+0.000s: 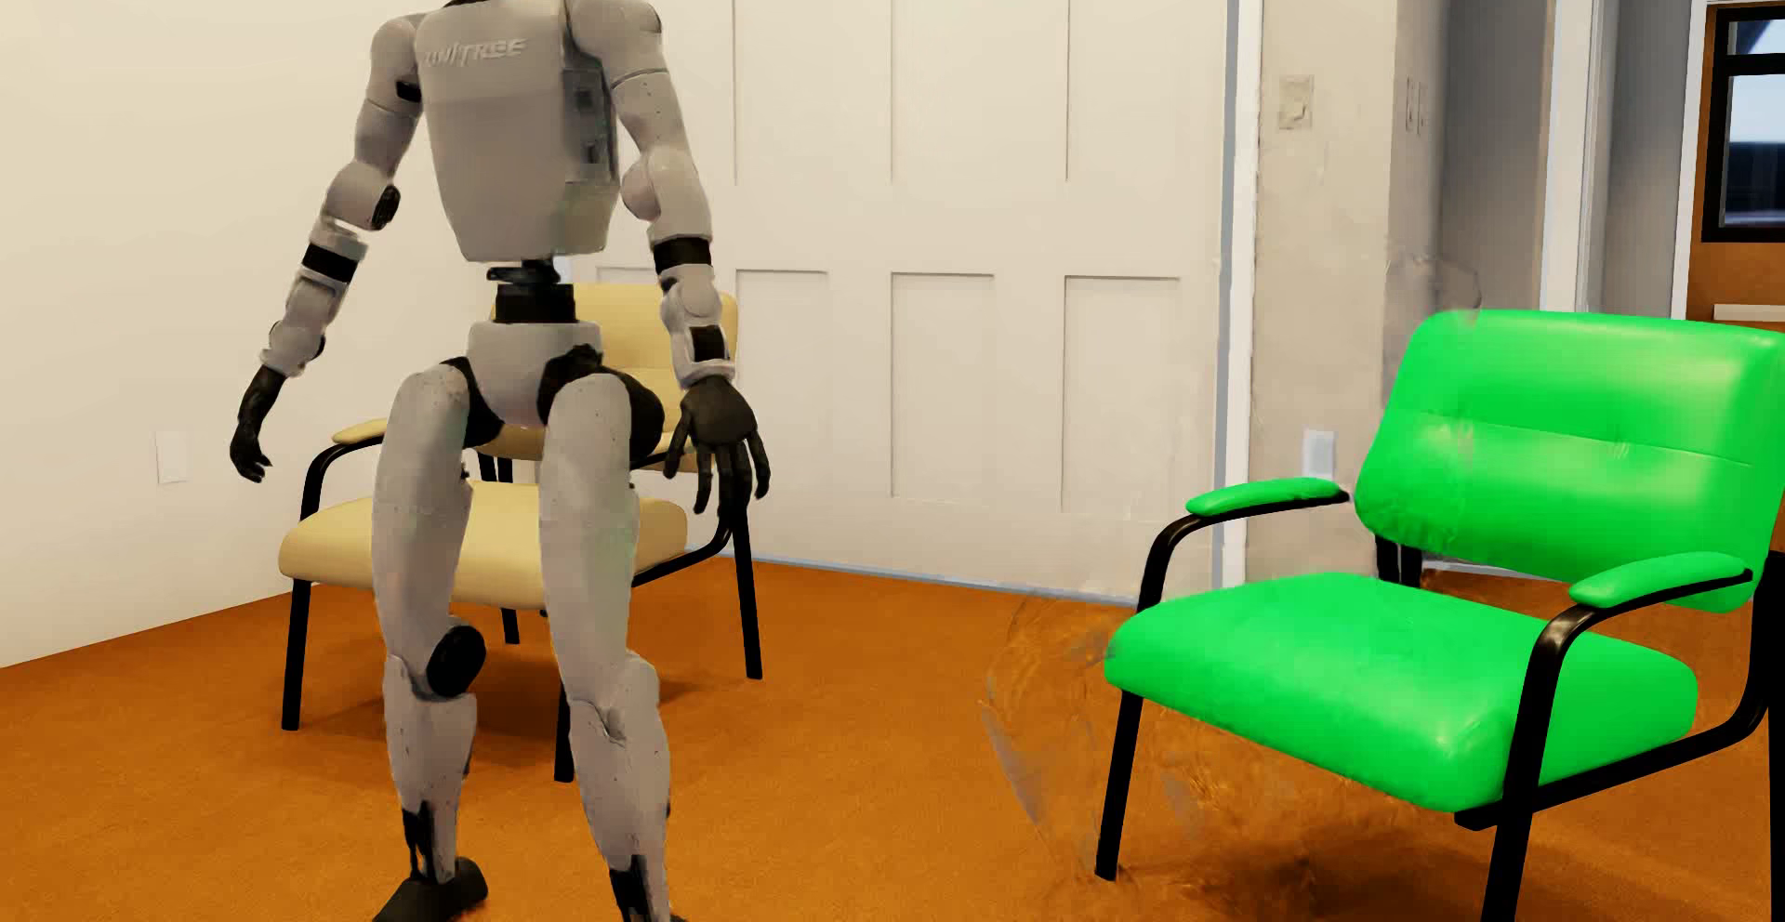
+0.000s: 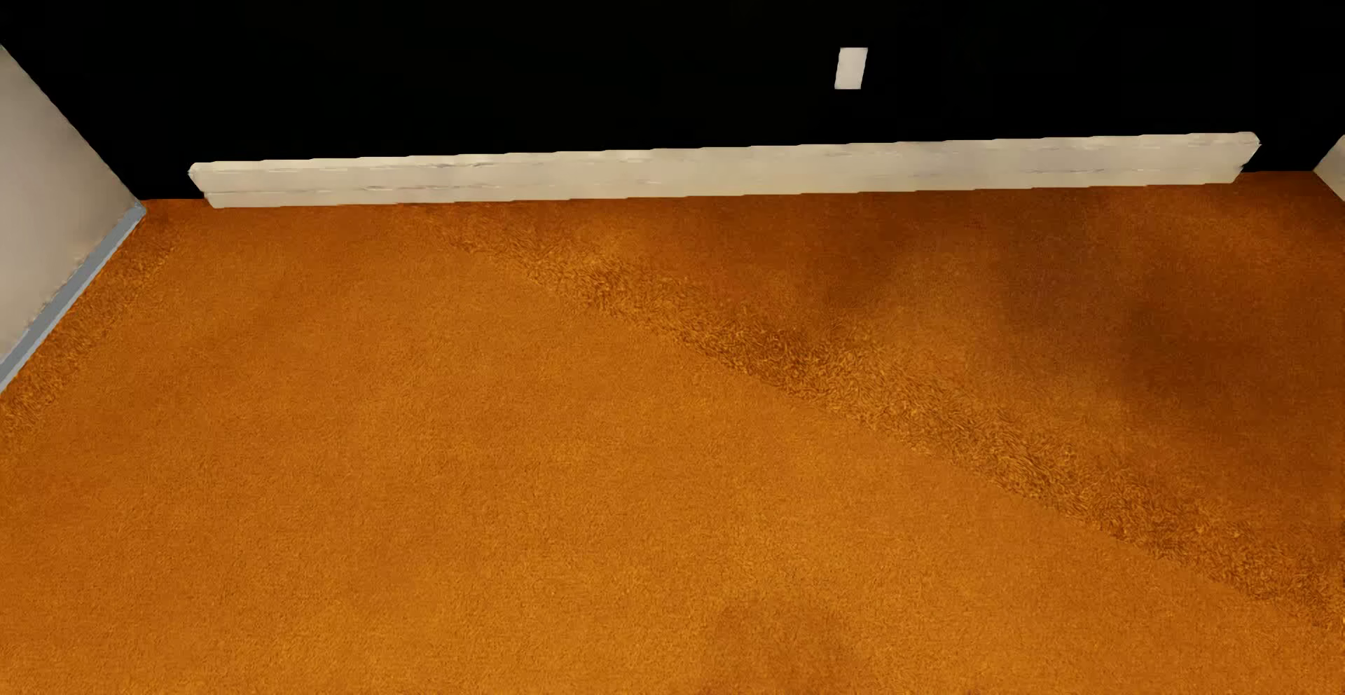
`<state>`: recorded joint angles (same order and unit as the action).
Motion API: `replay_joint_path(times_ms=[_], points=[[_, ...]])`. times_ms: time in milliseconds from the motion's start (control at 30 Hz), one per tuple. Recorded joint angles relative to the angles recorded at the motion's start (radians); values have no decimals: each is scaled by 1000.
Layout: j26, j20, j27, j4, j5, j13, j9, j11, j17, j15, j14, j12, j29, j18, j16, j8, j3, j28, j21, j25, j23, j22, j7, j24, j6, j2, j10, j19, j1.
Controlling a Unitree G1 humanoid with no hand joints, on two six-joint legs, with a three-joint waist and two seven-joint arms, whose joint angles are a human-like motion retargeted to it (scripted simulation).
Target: Take a seat on the green chair
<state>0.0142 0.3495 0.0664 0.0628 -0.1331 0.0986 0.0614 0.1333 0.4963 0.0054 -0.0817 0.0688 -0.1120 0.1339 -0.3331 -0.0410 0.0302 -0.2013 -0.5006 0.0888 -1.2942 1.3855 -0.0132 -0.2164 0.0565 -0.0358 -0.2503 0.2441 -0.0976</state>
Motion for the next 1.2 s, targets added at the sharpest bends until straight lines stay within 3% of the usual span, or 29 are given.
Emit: replay_joint_path(times_ms=[133, 300, 467, 500, 600, 800, 900, 933, 967, 1000, 1100, 1167, 1200], points=[[6, 9, -11, 26, 22, 6, 2, 17, -7, -25, 11, -13, -4, 9, 3, -8, -2, 17, 5, 8, 6, -6, -4, -25, -2, 5, -4, -10, -1], [6, 15, -23, 52, 64, -11, 7, 102, -17, -131, 33, -1, 10, 20, -15, 35, -10, 13, -9, 15, 24, -18, 23, -9, -5, 0, -16, -28, -14], [-2, -16, -31, 48, 58, -23, 26, 77, 14, -124, 92, 31, 40, 44, 9, -47, 23, 1, -48, 47, 52, -53, 64, -28, 16, 29, -8, -35, -82], [-9, -13, -30, 38, 57, -28, 31, 57, 35, -128, 99, 32, 52, 49, 18, -59, 30, 7, -58, 69, 69, -64, 74, -44, 19, 40, -17, -46, -109], [-13, -41, -43, 23, 51, -31, 60, 17, 64, -126, 67, 29, 35, 19, 28, -111, 53, 47, -41, 56, 75, -64, 40, -101, 28, 84, -91, -79, -140], [-26, -107, -60, 101, 40, -54, 76, 1, 59, -142, 52, -4, 28, 19, 4, -195, 55, 69, -9, 74, 73, -46, -15, -118, 20, 185, -112, -173, -152], [-58, -136, -75, 113, 39, -35, 97, -10, 52, -105, 30, -2, 20, -16, -5, -238, 55, 67, -22, 94, 75, -45, -76, -151, 18, 247, -75, -222, -149], [27, -117, -52, 81, 46, -66, 39, -41, 43, -155, -4, -47, -41, -1, -3, -238, 64, 89, -7, 14, 71, -79, -56, -101, 26, 252, -93, -143, -186], [25, -119, -54, 60, 39, -69, 35, -23, 43, -147, 11, -58, -46, -10, -5, -244, 63, 94, -7, 12, 86, -83, -62, -110, 24, 262, -75, -138, -173], [22, -102, -60, 34, 7, -69, 33, 31, 39, -147, 83, -63, -67, 12, -6, -245, 63, 90, -3, -6, 92, -80, -40, -106, 13, 259, -48, -112, -167], [13, -52, -58, -44, -110, -79, 45, 297, 51, -88, 78, -79, -66, -48, -11, -241, 57, 87, -9, -60, 104, -89, -31, -116, 5, 211, -34, 14, -105], [22, -60, -48, -71, -153, -60, 60, 523, 40, -42, 82, -76, -71, -99, -26, -190, 34, 86, -10, -60, 102, -97, -29, -106, 6, 101, 30, 39, -32], [29, -46, -48, -77, -138, -57, 74, 607, 25, -64, 84, -69, -85, -107, -38, -150, 19, 84, -9, -78, 104, -97, -21, -90, 4, 49, 60, 37, 10]])
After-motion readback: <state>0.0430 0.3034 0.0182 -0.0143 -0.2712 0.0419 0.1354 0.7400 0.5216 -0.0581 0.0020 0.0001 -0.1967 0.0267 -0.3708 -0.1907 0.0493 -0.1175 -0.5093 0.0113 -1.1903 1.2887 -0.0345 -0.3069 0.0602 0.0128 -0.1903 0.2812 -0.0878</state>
